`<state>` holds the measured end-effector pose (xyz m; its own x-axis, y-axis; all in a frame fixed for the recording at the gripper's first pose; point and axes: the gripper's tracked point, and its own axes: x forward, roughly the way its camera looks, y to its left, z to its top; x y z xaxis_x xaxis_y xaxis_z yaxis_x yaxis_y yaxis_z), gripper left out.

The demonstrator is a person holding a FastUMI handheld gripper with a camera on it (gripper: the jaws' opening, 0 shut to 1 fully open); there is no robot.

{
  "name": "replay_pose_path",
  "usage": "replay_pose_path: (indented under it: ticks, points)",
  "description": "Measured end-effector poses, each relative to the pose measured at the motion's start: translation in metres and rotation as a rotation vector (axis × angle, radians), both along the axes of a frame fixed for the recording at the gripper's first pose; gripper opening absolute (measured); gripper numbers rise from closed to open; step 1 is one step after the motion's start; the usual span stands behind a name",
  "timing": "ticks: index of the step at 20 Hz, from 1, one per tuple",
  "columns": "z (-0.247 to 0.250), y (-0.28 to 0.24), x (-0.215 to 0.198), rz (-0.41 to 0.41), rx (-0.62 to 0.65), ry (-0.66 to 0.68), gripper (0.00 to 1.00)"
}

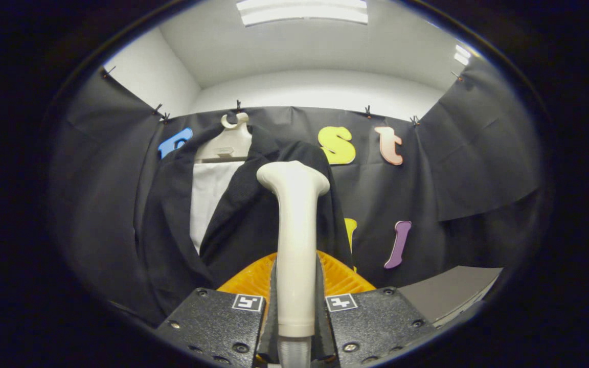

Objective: Iron the clothes twice with a garment steamer, once on the left side and once on the right side.

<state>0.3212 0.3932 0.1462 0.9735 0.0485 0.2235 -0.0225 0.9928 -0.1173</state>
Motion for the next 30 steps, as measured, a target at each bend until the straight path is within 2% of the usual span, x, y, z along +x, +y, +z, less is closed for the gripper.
replay_pose_path:
  ticks: [14, 30]
  points:
    - [-0.059, -0.023, -0.042, -0.057, -0.015, 0.112, 0.31]
    - [-0.142, -0.021, -0.070, -0.056, -0.052, 0.284, 0.31]
